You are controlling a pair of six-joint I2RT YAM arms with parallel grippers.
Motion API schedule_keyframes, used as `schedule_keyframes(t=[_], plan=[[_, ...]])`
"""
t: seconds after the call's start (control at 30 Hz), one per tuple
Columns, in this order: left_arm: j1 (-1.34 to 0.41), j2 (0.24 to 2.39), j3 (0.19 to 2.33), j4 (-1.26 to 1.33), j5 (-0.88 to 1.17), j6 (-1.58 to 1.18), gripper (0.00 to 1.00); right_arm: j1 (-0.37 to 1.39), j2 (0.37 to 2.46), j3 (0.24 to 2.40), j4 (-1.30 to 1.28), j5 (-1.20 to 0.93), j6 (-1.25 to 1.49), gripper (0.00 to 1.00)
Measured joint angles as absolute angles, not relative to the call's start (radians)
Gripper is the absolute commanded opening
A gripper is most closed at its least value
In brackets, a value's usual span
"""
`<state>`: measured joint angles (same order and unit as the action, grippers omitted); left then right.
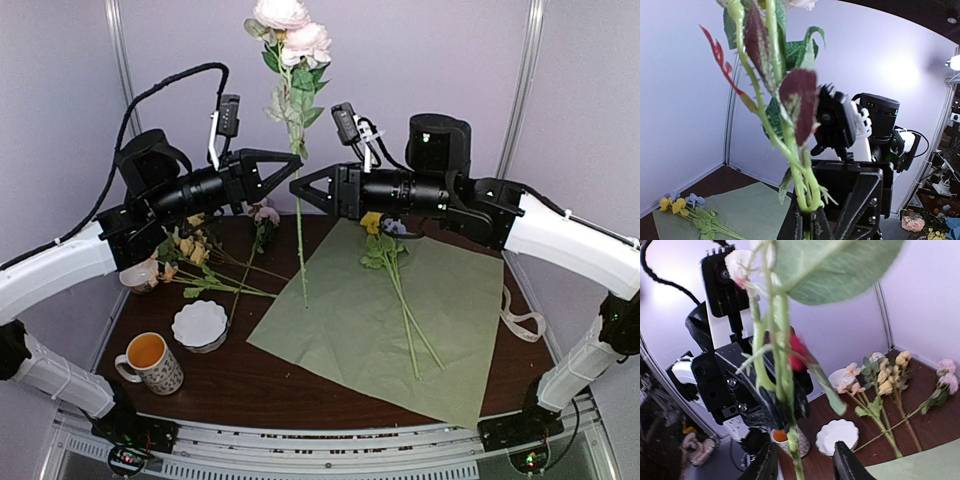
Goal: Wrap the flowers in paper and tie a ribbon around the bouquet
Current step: Pass from the left arm to the right, then place the fake flower on the flattened wrapping paper.
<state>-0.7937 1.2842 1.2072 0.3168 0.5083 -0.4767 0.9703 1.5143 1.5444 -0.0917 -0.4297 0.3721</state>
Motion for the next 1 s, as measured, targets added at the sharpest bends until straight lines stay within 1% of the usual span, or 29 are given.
schedule_keyframes(t=[0.07,0.1,0.13,0.17,0.2,0.23,0.27,0.3,0.37,0.47,0.57,0.7,0.73,0.8,0.87,0.9,1.0], plan=[[-0.797,1.298,1.207,0.317,0.517,-0.476,0.00,0.970,1.516,1.543,-0.090,-0.420,0.377,0.03],[-0.799,1.303,1.207,0.317,0.519,-0.475,0.00,0.970,1.517,1.543,-0.092,-0.417,0.374,0.00],[-0.799,1.308,1.207,0.316,0.520,-0.473,0.00,0.970,1.518,1.542,-0.093,-0.409,0.374,0.00],[-0.798,1.311,1.207,0.314,0.520,-0.472,0.16,0.970,1.518,1.541,-0.100,-0.395,0.369,0.00],[-0.797,1.312,1.207,0.311,0.516,-0.472,0.44,0.970,1.518,1.540,-0.103,-0.387,0.368,0.00],[-0.798,1.312,1.207,0.305,0.506,-0.466,0.69,0.968,1.517,1.539,-0.107,-0.381,0.370,0.00],[-0.798,1.312,1.207,0.294,0.490,-0.455,0.80,0.965,1.517,1.538,-0.123,-0.367,0.371,0.00],[-0.798,1.311,1.208,0.276,0.467,-0.455,0.83,0.957,1.516,1.537,-0.145,-0.350,0.374,0.00],[-0.795,1.309,1.225,0.205,0.390,-0.435,0.83,0.915,1.516,1.536,-0.230,-0.302,0.381,0.00],[-0.751,1.315,1.281,0.039,0.239,-0.417,0.83,0.812,1.535,1.552,-0.441,-0.173,0.397,0.00],[-0.638,1.349,1.347,-0.150,0.088,-0.421,0.82,0.725,1.601,1.578,-0.678,0.002,0.403,0.00],[-0.466,1.449,1.356,-0.310,0.034,-0.444,0.77,0.674,1.703,1.547,-0.884,0.132,0.408,0.00],[-0.429,1.487,1.353,-0.346,0.028,-0.452,0.75,0.664,1.725,1.529,-0.915,0.148,0.410,0.02],[-0.380,1.563,1.347,-0.405,0.020,-0.464,0.72,0.648,1.767,1.495,-0.954,0.166,0.416,0.09],[-0.351,1.639,1.336,-0.455,0.022,-0.471,0.68,0.635,1.803,1.472,-0.968,0.172,0.421,0.28],[-0.344,1.671,1.332,-0.476,0.022,-0.473,0.65,0.629,1.822,1.462,-0.970,0.172,0.428,0.34],[-0.340,1.749,1.333,-0.513,0.024,-0.471,0.55,0.619,1.863,1.459,-0.965,0.175,0.427,0.43]])
